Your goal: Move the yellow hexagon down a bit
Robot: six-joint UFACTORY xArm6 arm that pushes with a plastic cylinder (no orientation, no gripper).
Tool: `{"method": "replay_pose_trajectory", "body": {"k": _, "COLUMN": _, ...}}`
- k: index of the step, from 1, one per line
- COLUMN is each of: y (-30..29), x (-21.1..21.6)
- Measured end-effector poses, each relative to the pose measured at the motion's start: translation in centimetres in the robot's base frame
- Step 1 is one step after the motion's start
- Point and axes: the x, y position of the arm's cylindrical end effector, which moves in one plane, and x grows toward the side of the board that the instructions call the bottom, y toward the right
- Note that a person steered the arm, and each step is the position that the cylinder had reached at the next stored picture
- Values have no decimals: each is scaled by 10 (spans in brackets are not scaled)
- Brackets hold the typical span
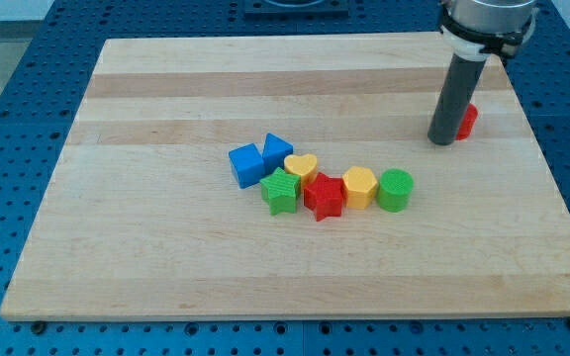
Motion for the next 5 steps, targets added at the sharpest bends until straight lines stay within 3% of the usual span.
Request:
{"method": "replay_pose_trajectory", "body": {"k": 1, "y": 31, "x": -1}}
{"method": "replay_pose_trajectory", "body": {"k": 3, "y": 21, "x": 10}}
{"method": "replay_pose_trajectory", "body": {"k": 5, "y": -34, "x": 27}}
